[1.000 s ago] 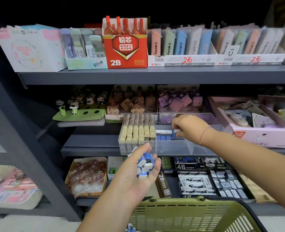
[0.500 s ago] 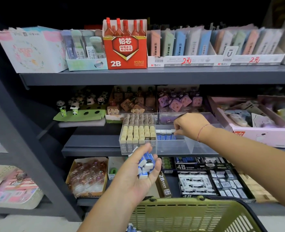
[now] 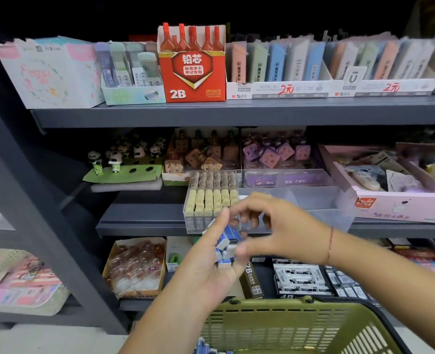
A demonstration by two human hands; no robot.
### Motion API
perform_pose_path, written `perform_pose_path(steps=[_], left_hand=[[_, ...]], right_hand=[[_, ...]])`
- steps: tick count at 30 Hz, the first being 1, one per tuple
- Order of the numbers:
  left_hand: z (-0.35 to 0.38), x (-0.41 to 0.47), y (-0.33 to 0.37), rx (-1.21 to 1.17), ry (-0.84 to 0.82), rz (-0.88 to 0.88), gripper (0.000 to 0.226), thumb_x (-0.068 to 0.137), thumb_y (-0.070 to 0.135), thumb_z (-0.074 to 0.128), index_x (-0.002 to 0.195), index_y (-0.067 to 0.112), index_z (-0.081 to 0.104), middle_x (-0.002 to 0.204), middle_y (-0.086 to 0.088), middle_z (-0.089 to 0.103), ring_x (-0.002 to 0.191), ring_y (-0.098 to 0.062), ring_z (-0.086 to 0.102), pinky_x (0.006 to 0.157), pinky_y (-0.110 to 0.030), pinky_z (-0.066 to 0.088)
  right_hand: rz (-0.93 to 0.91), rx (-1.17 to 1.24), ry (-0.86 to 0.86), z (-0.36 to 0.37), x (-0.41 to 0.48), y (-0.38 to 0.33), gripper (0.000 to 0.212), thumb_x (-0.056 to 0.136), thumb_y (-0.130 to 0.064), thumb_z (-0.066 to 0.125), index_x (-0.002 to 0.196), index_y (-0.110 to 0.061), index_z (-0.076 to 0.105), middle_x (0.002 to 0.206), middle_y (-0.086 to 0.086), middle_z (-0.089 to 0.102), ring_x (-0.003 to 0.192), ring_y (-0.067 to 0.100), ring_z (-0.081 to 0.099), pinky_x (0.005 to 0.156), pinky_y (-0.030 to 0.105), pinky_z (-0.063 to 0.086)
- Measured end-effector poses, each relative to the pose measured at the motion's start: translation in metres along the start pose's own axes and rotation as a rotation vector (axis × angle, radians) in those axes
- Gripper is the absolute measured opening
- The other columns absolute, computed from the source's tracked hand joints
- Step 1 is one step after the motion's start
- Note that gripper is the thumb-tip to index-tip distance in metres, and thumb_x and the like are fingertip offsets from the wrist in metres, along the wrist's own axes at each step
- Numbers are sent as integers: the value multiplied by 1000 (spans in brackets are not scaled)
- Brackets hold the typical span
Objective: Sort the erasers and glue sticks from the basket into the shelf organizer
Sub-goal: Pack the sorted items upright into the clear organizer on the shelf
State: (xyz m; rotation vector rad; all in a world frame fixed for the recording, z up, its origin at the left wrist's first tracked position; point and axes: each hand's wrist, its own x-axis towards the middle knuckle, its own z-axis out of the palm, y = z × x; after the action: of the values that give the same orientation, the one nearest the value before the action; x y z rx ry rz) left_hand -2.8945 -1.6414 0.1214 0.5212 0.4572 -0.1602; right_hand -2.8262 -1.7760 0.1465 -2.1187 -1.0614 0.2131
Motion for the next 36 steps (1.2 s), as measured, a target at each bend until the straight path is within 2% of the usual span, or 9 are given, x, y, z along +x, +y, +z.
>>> perform_pose_path(steps=[3,9,14,16,19,24,27,32,36], left_hand=[[-2,3,-1,11,-17,0,57,68,28,73,118,2,64,118,-17,65,104,-26,60,63,-28,59],[-6,5,-2,-32,-57,-44,60,74,18,69,129,-1,57,130,-22,58,125,-29,54,103,-40,45],[-3,1,-1,-20,-46,-42,50,70,16,71,115,-4,63,109,-20,68,90,-26,66,76,-39,58],[-1,0,1,-10,13,-42,40,67,15,73,101,-4,68,102,-21,64,93,-30,63,70,-40,59],[1,-1,1,11,63,-47,29,68,17,74,89,-3,70,102,-23,61,100,-33,61,66,-40,59],[1,-2,1,18,64,-45,31,68,17,74,90,-4,70,108,-26,61,99,-35,62,68,-42,59],[2,-3,2,21,52,-37,33,65,16,74,91,-4,70,103,-24,62,98,-35,62,68,-42,59],[0,-2,3,19,46,-42,33,64,16,75,91,-3,71,102,-23,62,96,-35,62,68,-41,59],[0,-1,3,18,49,-41,33,65,16,75,92,-3,70,103,-24,61,97,-34,62,68,-40,60]], right_hand=[[5,-116,23,12,-4,1,55,63,-35,86,111,-27,59,103,-14,46,96,-5,47,82,6,37],[54,-105,63,14,-4,0,43,65,-28,86,99,-29,60,95,-14,50,80,1,51,70,8,42],[47,166,73,-8,-4,2,15,74,-14,80,82,-25,72,66,-12,65,61,-3,52,63,13,44],[47,204,191,-25,-2,9,10,70,-23,79,74,-26,71,68,-7,68,62,0,55,65,13,46],[134,-89,329,-62,11,31,11,72,-19,81,72,-22,70,69,-9,68,60,-1,56,62,8,44],[326,-650,105,-76,43,78,13,77,-25,78,76,-24,64,75,-8,64,75,12,61,70,21,45],[314,-767,42,-66,56,92,13,79,-28,74,85,-23,64,78,-10,57,78,14,54,75,27,46],[300,-759,35,-56,58,104,15,80,-27,72,76,-25,58,70,-14,52,79,15,54,70,25,38],[320,-860,64,-54,58,106,18,80,-38,71,78,-26,57,85,-7,59,91,18,55,86,30,39]])
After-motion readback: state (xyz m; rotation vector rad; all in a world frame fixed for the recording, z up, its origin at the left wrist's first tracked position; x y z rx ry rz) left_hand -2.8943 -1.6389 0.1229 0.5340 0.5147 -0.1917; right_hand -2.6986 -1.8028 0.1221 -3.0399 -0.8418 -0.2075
